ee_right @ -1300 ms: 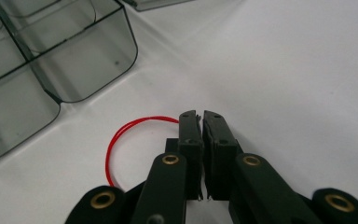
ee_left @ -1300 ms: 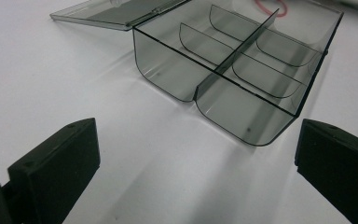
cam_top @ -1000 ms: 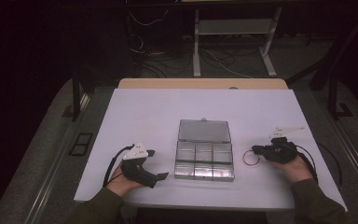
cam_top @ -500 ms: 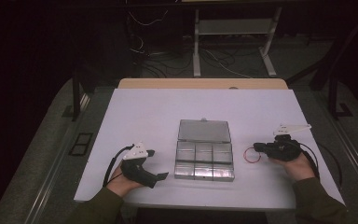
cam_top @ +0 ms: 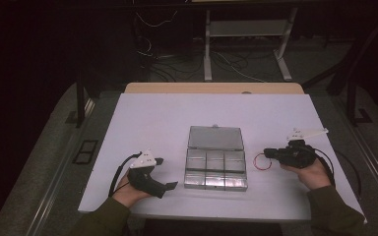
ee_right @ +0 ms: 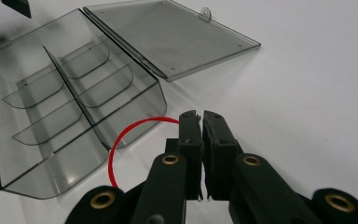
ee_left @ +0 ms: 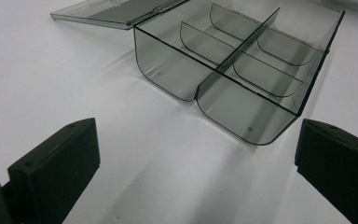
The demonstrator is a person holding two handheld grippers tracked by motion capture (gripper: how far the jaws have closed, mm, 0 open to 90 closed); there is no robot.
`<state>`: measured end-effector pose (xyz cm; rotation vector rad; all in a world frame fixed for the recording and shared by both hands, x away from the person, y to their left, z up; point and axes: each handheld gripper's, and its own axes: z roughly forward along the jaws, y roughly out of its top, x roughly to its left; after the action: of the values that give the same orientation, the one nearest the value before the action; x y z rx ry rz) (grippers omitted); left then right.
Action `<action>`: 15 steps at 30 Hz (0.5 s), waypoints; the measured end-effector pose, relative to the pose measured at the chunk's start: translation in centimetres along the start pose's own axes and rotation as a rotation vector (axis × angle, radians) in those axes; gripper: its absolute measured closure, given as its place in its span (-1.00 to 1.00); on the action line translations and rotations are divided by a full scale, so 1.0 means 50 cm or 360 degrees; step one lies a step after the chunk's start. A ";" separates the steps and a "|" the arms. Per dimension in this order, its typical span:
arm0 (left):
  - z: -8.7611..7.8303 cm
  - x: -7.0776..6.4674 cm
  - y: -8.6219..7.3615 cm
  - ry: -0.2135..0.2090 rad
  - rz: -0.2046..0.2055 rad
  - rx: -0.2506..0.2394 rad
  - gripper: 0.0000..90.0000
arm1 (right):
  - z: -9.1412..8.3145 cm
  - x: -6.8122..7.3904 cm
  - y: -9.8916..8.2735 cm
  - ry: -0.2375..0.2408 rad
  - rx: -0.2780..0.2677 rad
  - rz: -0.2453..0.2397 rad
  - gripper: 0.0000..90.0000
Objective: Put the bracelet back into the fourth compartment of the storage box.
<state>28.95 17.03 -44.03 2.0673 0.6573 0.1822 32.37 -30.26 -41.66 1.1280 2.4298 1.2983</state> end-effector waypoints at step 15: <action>0.001 0.000 0.000 -0.0001 -0.0003 0.0000 -1.00 | 0.012 0.022 0.024 0.0063 -0.0001 -0.0032 0.90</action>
<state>28.95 16.98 -44.05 2.0668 0.6585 0.1802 32.54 -28.70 -40.88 1.0853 2.4620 1.3277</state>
